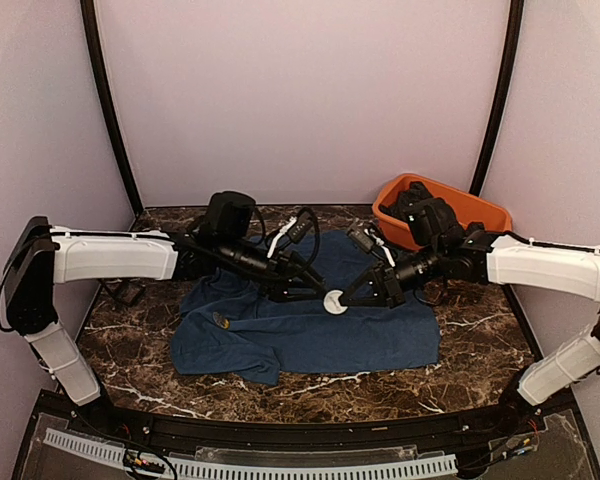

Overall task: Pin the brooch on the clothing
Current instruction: Pass from the left arm to the right, then open the brooch at the center of the board.

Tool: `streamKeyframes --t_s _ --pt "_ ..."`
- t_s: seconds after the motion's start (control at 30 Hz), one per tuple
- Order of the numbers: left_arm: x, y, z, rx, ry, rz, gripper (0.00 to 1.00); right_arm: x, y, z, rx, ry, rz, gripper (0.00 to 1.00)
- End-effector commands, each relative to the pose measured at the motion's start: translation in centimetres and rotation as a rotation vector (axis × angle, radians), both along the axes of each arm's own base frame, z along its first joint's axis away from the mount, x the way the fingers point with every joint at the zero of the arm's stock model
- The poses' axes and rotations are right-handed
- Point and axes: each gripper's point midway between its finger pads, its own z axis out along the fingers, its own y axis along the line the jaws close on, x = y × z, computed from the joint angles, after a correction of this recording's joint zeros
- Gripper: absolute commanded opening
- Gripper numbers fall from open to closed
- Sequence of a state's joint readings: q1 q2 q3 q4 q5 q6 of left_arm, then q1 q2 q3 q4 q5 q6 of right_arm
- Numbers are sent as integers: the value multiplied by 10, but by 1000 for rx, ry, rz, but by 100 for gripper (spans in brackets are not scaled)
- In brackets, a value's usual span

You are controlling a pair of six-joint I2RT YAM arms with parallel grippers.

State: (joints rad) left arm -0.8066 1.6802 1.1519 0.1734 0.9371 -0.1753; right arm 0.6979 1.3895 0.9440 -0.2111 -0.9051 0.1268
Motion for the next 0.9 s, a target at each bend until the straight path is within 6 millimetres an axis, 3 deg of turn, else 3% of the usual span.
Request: streamKeyframes --t_s 0.0,0.4,0.6,0.87 --pt "-2 10 11 43 -107 -6 61 -3 4 14 38 14 46 0" --pt "-16 -3 8 61 -158 -72 61 -1 9 12 38 52 59 0" --pt "-21 -9 7 62 -156 -94 46 -1 9 12 38 55 59 0" --pt "-27 -13 -1 89 -164 -114 40 -4 10 16 56 65 85 0"
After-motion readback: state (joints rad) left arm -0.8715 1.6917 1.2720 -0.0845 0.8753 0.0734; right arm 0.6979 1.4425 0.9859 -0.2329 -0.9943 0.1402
